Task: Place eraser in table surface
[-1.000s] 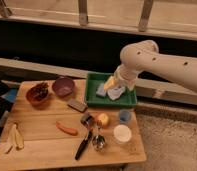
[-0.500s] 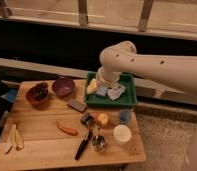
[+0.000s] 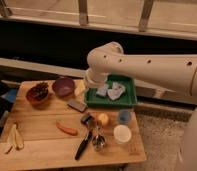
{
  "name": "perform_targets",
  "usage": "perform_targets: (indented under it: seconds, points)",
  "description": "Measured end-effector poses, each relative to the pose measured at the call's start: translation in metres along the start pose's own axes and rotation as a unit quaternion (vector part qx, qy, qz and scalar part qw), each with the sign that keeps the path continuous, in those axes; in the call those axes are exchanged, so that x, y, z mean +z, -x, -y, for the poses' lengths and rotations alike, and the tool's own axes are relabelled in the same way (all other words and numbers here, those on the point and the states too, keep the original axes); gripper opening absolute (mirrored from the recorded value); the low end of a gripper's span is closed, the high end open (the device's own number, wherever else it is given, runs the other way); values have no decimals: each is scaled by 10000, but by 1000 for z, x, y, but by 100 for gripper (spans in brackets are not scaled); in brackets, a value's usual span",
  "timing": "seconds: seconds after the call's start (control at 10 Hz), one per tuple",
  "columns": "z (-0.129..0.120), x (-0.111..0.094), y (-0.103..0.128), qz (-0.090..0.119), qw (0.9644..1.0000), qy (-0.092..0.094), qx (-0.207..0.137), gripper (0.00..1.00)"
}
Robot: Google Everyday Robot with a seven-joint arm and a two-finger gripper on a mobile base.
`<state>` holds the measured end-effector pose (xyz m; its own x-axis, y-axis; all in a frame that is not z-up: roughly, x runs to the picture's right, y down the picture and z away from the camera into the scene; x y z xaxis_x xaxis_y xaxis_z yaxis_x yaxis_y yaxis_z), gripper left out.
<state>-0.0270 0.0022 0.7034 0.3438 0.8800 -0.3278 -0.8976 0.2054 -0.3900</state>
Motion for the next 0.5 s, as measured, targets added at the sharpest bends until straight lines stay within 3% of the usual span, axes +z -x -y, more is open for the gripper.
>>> perform_targets:
  seconds: [0.2,0.5]
  points:
    - [-6,8,-2,-87,9998,17,-161,80]
    - [-50,40,8,-231,9974,257,-637,80]
